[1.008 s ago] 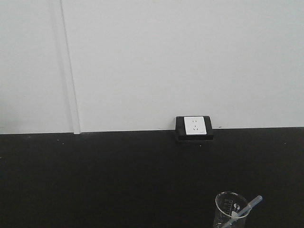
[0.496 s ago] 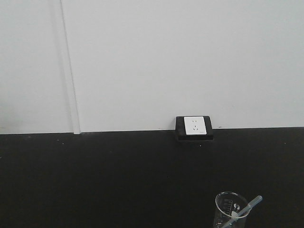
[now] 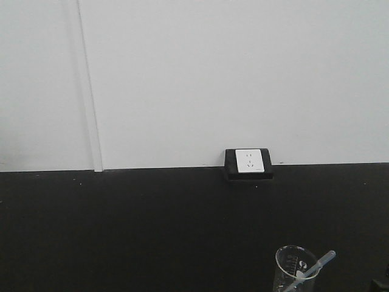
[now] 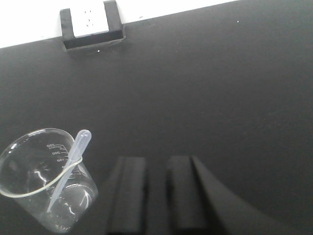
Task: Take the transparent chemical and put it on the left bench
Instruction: 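Reach the right gripper down and grasp the clear dropper's bulb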
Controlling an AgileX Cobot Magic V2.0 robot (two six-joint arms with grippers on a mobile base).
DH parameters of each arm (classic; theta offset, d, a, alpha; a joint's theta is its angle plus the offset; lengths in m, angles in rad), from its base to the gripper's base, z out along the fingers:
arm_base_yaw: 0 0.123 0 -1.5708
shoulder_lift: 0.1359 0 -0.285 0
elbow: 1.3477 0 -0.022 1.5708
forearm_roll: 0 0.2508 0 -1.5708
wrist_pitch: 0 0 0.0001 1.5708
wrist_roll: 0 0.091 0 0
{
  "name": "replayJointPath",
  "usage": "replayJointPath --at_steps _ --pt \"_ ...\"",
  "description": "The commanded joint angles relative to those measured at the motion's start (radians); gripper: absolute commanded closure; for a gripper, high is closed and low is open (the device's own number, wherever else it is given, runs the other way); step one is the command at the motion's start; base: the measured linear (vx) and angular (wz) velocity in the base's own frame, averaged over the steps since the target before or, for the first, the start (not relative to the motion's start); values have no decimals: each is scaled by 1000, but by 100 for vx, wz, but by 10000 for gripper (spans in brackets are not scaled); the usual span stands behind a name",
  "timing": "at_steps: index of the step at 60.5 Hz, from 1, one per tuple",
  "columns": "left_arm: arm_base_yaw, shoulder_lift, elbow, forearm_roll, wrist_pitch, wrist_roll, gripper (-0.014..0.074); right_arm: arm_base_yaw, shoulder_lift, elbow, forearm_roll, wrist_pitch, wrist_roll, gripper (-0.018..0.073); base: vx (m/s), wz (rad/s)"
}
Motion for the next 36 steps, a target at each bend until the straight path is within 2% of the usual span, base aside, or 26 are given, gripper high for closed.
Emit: replayJointPath --at_steps 1,5,11,23,27,36 --pt "-2 -19 16 -1 -78 -8 600 -3 26 -34 3 -137 -1 201 0 0" --pt "-2 -19 16 -1 -78 -8 600 -3 66 -33 5 -175 22 146 0 0" --pt "-2 -19 16 -1 -78 -8 600 -3 137 -33 -13 -257 80 114 0 0" --pt "-2 -19 16 -1 -78 -8 600 -3 290 -33 -311 -591 166 115 0 0" --pt "-2 -19 16 -1 -78 -8 600 -3 342 -33 -333 -698 183 115 0 0" --pt "-2 -19 16 -1 -78 -8 600 -3 440 -33 -336 -821 183 115 0 0"
